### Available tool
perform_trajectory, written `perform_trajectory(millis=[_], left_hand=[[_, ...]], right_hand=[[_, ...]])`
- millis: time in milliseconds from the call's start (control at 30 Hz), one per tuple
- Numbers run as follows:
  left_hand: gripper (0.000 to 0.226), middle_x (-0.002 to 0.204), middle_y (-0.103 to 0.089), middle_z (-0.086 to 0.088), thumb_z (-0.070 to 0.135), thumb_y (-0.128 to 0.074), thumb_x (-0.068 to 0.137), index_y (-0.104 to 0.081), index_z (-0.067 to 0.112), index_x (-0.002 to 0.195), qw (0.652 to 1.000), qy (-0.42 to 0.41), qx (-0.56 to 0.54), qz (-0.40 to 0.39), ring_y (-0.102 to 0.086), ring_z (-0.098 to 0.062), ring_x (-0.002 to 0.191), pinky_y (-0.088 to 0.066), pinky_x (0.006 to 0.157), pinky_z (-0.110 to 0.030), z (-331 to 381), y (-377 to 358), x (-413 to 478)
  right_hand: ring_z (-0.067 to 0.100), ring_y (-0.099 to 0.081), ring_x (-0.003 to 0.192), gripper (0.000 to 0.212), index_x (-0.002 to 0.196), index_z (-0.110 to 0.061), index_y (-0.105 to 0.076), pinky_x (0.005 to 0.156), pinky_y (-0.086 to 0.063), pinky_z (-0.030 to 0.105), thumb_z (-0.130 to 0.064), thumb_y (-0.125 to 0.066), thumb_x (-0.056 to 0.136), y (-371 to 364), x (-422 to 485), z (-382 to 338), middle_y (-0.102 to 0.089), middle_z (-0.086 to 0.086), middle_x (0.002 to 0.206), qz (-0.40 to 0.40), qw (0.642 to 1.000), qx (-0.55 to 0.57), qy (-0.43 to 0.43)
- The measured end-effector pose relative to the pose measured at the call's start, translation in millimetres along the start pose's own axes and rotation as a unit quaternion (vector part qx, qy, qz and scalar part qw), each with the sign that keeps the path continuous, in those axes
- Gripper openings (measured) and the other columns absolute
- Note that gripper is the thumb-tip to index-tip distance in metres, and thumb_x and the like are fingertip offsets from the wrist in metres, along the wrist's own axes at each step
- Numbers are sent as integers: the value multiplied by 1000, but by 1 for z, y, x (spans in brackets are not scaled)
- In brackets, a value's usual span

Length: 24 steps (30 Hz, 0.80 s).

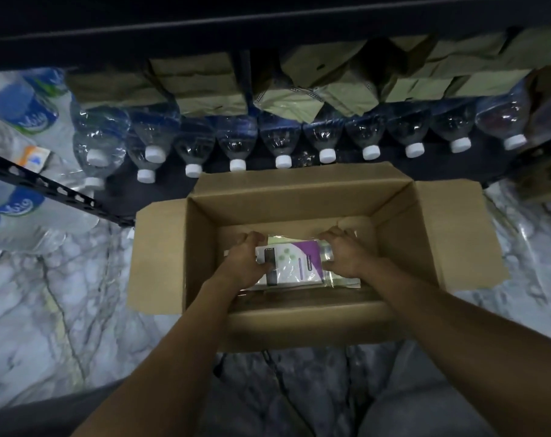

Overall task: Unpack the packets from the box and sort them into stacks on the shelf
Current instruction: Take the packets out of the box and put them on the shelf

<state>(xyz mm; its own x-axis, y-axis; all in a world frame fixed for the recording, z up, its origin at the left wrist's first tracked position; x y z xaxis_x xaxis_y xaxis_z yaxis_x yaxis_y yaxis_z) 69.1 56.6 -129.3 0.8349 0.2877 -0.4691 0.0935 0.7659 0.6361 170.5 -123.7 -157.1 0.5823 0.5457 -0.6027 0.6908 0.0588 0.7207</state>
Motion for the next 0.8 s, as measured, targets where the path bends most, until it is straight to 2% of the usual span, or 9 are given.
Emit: perform_trajectory(millis=[167, 233, 300, 367, 500, 600, 700, 800], left_hand=[[56, 130, -50, -11, 10, -77, 77, -52, 7, 127, 1000, 4, -13, 12, -52, -25, 119, -39, 95, -22, -6, 1, 0], [57, 130, -49, -11, 10, -76, 78, -51, 7, 129, 1000, 3, -11, 23, -53, -24, 116, -37, 92, -19, -8, 7, -1], [56, 132, -49, -12, 9, -75, 79, -52, 7, 129, 999, -5, 0, 42, -51, -25, 118, -36, 94, -20, -8, 13, -1], [54, 133, -48, -11, 9, -73, 80, -51, 8, 130, 999, -7, 3, 51, -47, -26, 124, -34, 99, -23, -8, 19, -1], [52, 131, -48, -12, 11, -74, 80, -52, 7, 126, 998, -3, -1, 59, -47, -27, 124, -36, 105, -28, -6, 27, -1], [48, 125, -51, -13, 15, -75, 79, -54, 5, 120, 997, -4, 12, 74, -48, -29, 120, -38, 104, -34, -3, 34, -2], [47, 125, -51, -13, 17, -74, 80, -54, 6, 120, 997, 2, 10, 78, -48, -29, 119, -38, 103, -34, -3, 39, -4], [48, 126, -51, -13, 18, -74, 80, -53, 5, 121, 997, 4, 10, 77, -48, -29, 118, -38, 101, -32, -4, 38, -6]], right_hand=[[30, -23, 132, 74, 144, -29, -35, 109, -21, 40, -38, -69, 79, -6, 17, -29, -30, -3, 147, 9, 997, -59, 57], [29, -25, 129, 63, 136, -27, -44, 106, -21, 41, -37, -68, 79, -2, 20, -38, -34, -2, 144, 38, 992, -106, 63], [28, -30, 123, 45, 119, -23, -54, 99, -24, 40, -32, -69, 77, 1, 18, -42, -42, -1, 136, 55, 988, -124, 66], [26, -35, 117, 31, 101, -22, -53, 94, -28, 37, -25, -71, 76, -1, 15, -35, -51, 0, 123, 39, 995, -78, 52], [29, -54, 97, 27, 83, -25, -47, 78, -45, 32, -14, -69, 74, 2, 5, -7, -60, 4, 97, 4, 999, 46, -9], [24, -57, 93, 30, 92, -27, -54, 75, -44, 27, -7, -70, 77, 16, -5, 2, -59, 3, 98, 1, 999, 43, -15], [23, -54, 107, 36, 111, -27, -63, 86, -45, 32, -10, -68, 80, 28, -13, 5, -59, 2, 117, -7, 1000, -23, -15], [26, -45, 121, 45, 127, -25, -56, 95, -37, 35, -22, -65, 83, 29, -16, 9, -50, 4, 130, -14, 995, -95, -21]])
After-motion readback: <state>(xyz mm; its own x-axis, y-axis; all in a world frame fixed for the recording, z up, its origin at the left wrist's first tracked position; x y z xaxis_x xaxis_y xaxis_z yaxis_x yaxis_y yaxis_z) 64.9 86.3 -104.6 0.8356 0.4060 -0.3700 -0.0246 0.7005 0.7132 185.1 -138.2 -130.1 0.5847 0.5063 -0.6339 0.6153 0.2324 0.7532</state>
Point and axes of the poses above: each hand's wrist, its own x-axis towards the middle knuckle, its own y-axis out of the back of the hand, z = x × y, the point moved 9 cm from there along x, towards the middle knuckle
